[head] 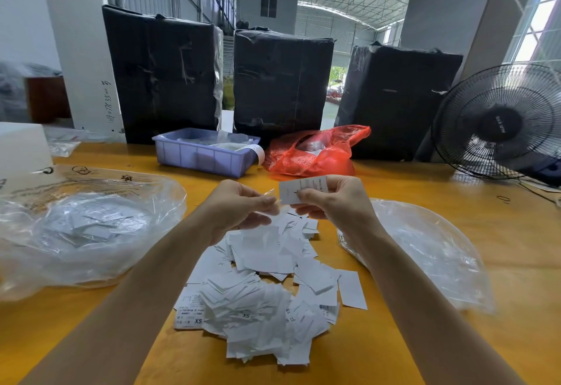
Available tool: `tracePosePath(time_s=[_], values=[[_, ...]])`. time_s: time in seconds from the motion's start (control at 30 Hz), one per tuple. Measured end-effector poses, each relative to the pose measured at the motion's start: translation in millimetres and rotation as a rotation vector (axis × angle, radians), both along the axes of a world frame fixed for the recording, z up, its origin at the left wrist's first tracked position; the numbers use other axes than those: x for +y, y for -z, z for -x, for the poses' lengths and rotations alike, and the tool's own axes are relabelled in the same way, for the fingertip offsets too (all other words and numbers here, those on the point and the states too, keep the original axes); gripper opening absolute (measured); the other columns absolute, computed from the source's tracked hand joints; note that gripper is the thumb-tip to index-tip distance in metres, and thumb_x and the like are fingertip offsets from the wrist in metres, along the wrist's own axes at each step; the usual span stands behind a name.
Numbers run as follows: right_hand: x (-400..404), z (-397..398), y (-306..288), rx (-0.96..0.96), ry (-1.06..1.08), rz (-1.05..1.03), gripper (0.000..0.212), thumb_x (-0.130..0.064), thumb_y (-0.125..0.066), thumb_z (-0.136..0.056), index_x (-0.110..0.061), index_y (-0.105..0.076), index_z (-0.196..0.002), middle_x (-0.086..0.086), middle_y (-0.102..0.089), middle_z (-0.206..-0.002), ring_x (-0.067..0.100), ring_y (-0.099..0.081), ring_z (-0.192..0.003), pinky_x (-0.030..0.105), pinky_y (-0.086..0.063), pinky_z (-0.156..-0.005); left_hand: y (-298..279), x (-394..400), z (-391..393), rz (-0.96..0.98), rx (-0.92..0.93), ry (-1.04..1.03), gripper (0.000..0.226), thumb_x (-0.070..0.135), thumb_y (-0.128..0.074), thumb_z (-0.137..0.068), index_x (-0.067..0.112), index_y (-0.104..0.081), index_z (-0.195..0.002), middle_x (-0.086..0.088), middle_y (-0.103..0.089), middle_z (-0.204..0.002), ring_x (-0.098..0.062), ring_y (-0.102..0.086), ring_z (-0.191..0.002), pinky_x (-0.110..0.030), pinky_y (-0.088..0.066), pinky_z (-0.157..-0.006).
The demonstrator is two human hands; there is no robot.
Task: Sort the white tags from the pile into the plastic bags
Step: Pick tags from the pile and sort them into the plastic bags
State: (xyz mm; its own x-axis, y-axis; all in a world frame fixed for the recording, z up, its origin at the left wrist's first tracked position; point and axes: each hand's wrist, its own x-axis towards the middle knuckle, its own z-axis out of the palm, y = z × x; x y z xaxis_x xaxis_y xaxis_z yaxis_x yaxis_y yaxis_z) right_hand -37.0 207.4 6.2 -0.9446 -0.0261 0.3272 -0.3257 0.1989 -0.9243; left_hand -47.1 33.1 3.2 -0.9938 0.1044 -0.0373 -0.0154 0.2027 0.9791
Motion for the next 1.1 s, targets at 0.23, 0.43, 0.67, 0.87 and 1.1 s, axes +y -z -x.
tracePosePath(time_s=[0.23,0.43,0.67,0.87,1.1], values=[[-1,0,2,-0.012,-0.009,-0.059,0.006,-0.006,-0.069,-0.083,-0.010,-0.065,-0.083,0.003,-0.070,-0.070,0.011,-0.068,-0.057,0.019,-0.053,-0.055,-1,1,-1,-0.023,0.015,-0.030,0.015,0.022,-0.070,-0.082,0.008,-0.071,-0.088,-0.002,-0.074,-0.078,-0.006,-0.068,-0.057,-0.015,-0.053,-0.052],[-1,-1,1,-0.101,-0.055,0.003,0.004,-0.012,-0.069,-0.084,-0.013,-0.067,-0.087,0.000,-0.074,-0.070,0.013,-0.071,-0.063,0.016,-0.053,-0.055,-1,0,-2,-0.039,0.020,-0.043,0.013,0.021,-0.068,-0.084,0.009,-0.070,-0.086,-0.001,-0.074,-0.076,-0.005,-0.067,-0.055,-0.014,-0.052,-0.049],[2,2,2,-0.272,-0.085,-0.002,0.009,-0.019,-0.071,-0.082,-0.013,-0.067,-0.087,0.000,-0.074,-0.072,0.012,-0.071,-0.065,0.026,-0.051,-0.065,0,1,-2,-0.061,0.023,-0.061,0.017,0.024,-0.065,-0.087,0.009,-0.071,-0.080,0.002,-0.074,-0.071,-0.006,-0.068,-0.057,-0.017,-0.053,-0.054],[3,3,1,-0.368,-0.088,-0.005,0.019,-0.020,-0.074,-0.080,-0.007,-0.068,-0.092,-0.002,-0.072,-0.065,0.007,-0.065,-0.054,0.018,-0.052,-0.050,-1,2,-1,-0.110,0.011,-0.071,0.021,0.025,-0.065,-0.086,0.008,-0.070,-0.078,0.002,-0.073,-0.066,-0.007,-0.068,-0.056,-0.017,-0.053,-0.054],[9,4,0,-0.396,-0.179,-0.108,0.015,-0.020,-0.079,-0.073,-0.011,-0.069,-0.079,-0.001,-0.070,-0.065,0.008,-0.061,-0.053,0.022,-0.052,-0.058,1,4,0,-0.071,0.001,-0.016,0.023,0.029,-0.065,-0.084,0.007,-0.069,-0.081,-0.001,-0.073,-0.068,-0.008,-0.069,-0.057,-0.018,-0.054,-0.054]])
